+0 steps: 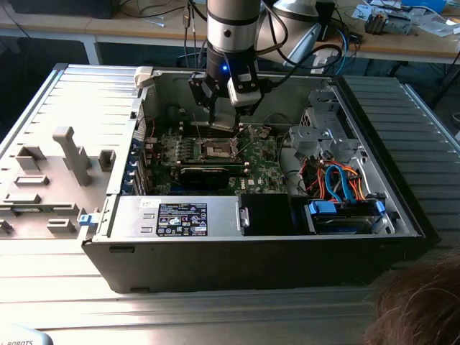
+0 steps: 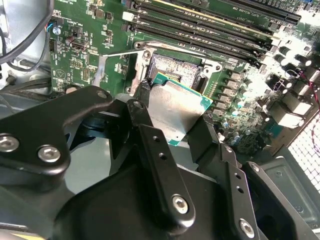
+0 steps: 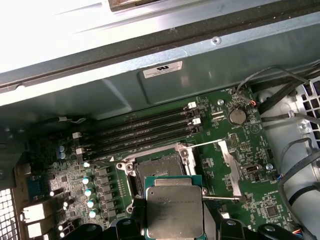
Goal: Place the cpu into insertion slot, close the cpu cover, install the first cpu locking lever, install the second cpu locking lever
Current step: 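Place the cpu into insertion slot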
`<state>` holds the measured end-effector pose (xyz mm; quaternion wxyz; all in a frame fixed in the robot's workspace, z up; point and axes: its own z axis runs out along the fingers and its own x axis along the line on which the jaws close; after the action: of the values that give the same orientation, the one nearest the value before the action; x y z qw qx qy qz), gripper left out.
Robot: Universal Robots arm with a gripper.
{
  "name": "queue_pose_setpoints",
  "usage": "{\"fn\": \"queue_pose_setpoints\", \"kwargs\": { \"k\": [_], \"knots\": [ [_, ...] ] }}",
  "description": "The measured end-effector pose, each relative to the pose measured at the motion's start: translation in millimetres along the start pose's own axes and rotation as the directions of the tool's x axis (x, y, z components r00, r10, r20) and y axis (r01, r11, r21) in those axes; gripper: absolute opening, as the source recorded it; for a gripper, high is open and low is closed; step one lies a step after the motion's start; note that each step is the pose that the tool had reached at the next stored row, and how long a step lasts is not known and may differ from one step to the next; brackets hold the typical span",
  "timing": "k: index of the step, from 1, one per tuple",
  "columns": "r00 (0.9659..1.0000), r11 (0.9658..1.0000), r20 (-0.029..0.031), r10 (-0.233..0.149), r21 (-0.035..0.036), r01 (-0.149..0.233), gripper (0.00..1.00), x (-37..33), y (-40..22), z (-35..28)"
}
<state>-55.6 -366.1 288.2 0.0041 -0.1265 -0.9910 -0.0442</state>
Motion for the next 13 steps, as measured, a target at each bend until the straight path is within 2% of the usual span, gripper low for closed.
{"fn": "queue_pose_setpoints", "kwargs": {
  "k": [13],
  "knots": [
    [0.9997, 0.9997, 0.0022, 0.025, -0.0006, -0.025, 0.55, 0.0, -0.1, 1.2]
  ]
}}
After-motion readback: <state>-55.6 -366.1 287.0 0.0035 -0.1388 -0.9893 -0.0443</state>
